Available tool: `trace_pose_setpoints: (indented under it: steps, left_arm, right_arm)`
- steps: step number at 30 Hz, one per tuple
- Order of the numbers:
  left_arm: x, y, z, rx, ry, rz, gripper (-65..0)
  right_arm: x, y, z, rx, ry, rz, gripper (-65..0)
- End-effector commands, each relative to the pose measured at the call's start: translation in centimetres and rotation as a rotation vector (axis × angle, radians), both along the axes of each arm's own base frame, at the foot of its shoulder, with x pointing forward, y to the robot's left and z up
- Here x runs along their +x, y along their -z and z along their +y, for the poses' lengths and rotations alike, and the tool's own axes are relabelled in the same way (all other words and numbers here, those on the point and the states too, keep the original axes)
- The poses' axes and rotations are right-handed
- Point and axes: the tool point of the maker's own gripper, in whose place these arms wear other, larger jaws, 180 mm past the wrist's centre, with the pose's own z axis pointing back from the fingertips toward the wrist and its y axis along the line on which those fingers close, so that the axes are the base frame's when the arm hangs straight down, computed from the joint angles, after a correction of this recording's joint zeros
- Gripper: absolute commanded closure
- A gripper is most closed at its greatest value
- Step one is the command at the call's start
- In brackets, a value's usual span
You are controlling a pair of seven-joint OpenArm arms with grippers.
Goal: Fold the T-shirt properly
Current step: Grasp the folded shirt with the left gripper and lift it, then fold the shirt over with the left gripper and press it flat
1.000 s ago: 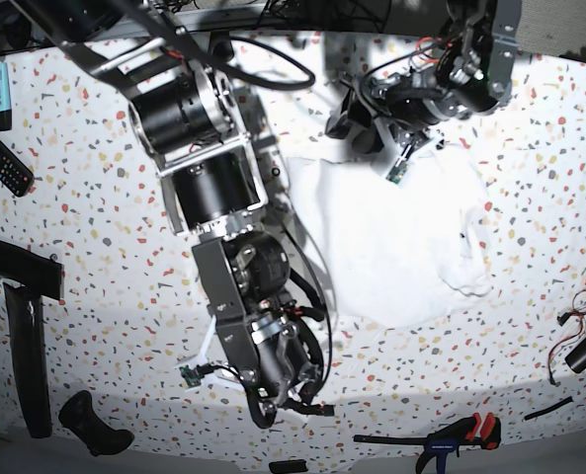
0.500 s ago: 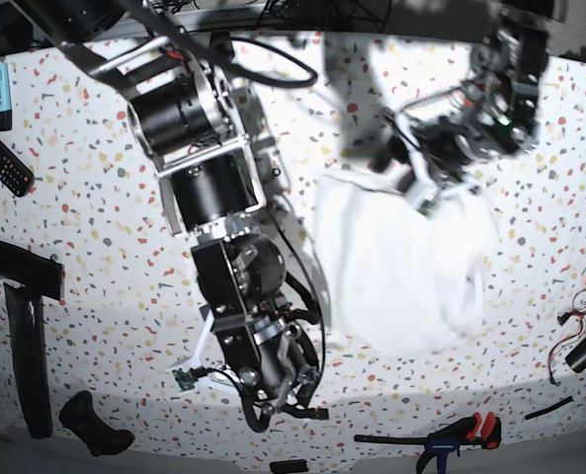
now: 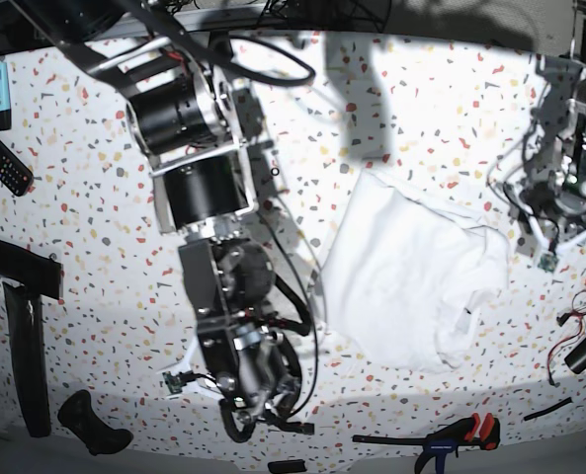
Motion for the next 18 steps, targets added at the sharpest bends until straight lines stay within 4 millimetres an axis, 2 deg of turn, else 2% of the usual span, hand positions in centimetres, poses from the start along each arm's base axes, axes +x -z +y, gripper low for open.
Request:
trace_pose_setpoints:
  steps: [1, 7, 11, 14, 18]
  left_arm:
    - [2.3, -2.7, 0.0, -0.004, 0.0, -0.082, -26.9]
    - [7.3, -8.6, -1.8, -0.139, -0.004, -0.224, -26.9]
    - [9.4, -11.1, -3.7, -0.235, 0.012, -0.271, -26.9]
    - [10.9, -12.4, -6.8, -0.314, 0.043, -0.302, -26.9]
    - [12.5, -13.6, -12.5, -0.432, 0.093, -0.332, -26.9]
  right_arm:
    - [1.0, -2.3, -0.9, -0.01, 0.021, -0.075, -34.4]
    - [2.3, -2.3, -4.7, -0.053, 0.09, -0.096, -34.4]
    - [3.5, -3.1, -7.6, -0.023, 0.159, -0.092, -34.4]
    - [4.1, -4.1, -10.1, 0.023, 0.205, -0.077, -34.4]
    - [4.6, -4.8, -13.6, 0.016, 0.266, -0.08, -34.4]
